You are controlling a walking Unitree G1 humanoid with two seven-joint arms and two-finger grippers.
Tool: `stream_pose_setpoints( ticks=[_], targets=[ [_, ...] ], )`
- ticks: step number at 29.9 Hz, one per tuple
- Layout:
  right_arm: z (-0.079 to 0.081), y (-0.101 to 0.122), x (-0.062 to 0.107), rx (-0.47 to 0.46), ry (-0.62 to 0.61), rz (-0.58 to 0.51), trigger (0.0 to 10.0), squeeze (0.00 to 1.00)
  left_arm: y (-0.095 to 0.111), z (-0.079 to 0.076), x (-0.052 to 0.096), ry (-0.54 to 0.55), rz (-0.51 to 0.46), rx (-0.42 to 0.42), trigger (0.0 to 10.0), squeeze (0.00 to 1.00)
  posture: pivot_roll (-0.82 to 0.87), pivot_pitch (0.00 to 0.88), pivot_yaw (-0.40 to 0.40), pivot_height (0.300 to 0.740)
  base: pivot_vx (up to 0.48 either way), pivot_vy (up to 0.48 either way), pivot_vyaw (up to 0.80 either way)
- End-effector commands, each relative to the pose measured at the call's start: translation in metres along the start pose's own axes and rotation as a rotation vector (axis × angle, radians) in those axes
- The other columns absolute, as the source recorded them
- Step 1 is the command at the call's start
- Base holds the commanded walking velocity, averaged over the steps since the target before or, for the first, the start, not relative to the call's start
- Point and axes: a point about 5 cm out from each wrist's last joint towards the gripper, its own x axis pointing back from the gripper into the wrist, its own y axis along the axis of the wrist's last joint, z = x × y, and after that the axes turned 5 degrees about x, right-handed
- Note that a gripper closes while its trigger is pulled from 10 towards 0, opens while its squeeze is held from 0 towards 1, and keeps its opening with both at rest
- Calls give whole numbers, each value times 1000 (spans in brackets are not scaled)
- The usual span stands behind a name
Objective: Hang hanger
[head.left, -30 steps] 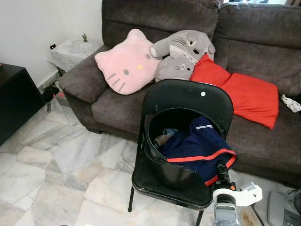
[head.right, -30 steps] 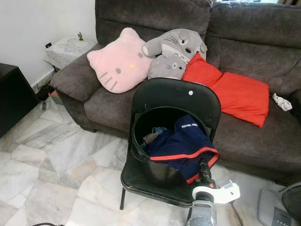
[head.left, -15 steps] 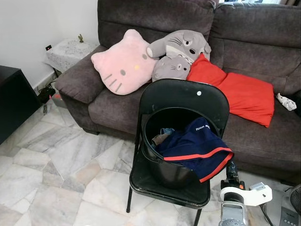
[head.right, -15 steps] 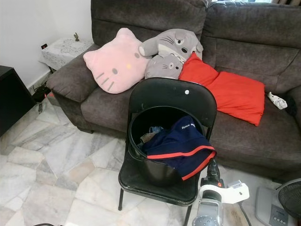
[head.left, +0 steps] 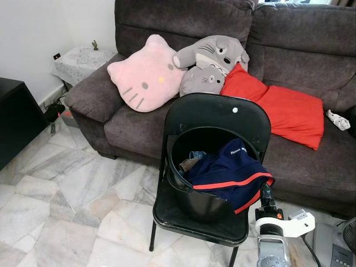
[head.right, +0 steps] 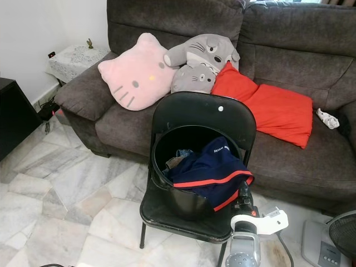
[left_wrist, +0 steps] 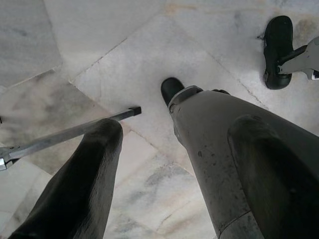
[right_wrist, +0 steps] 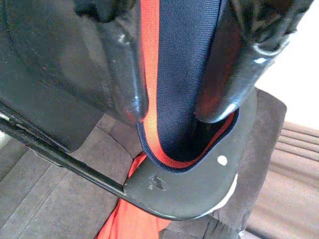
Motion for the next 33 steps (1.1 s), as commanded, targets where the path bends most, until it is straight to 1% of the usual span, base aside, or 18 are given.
stream_pose_setpoints(
  ticks=[1, 4, 8, 9, 12, 13, 20, 23, 33],
  targets=[
    [-5, -7, 7, -14, -10, 21, 10000, 1000, -9, 2, 1, 5, 40, -7, 10000, 0, -101, 102, 10, 740, 0, 0, 0],
    [-6, -6, 7, -19, -12, 22, 10000, 1000, -9, 2, 1, 5, 39, -5, 10000, 0, -99, 103, 10, 740, 0, 0, 0],
    [-13, -7, 9, -17, -47, 30, 10000, 1000, -9, 2, 1, 4, 39, -5, 10000, 0, -100, 103, 10, 740, 0, 0, 0],
    [-16, -6, 9, -13, -59, 31, 10000, 914, -9, 2, 1, 4, 39, -5, 10000, 0, -100, 104, 11, 740, 0, 0, 0],
    [-16, -6, 9, -13, -62, 31, 10000, 914, -9, 2, 1, 4, 39, -5, 10000, 0, -100, 104, 11, 740, 0, 0, 0],
    [-17, -5, 9, -13, -65, 30, 10000, 0, -9, 2, 1, 4, 39, -5, 10000, 0, -100, 104, 11, 740, 0, 0, 0],
    [-18, 0, 4, -9, -71, 17, 10000, 0, -9, 2, 1, 5, 38, -5, 10000, 0, -99, 107, 14, 740, 0, 0, 0],
    [-17, 6, -1, -8, -65, 4, 10000, 0, -9, 2, 1, 7, 38, -6, 10000, 0, -98, 106, 17, 740, 0, 0, 0],
    [-14, 12, -11, 2, -51, 1, 10000, 0, -9, 3, 1, 8, 38, -8, 10000, 0, -96, 108, 22, 740, 0, 0, 0]
  ],
)
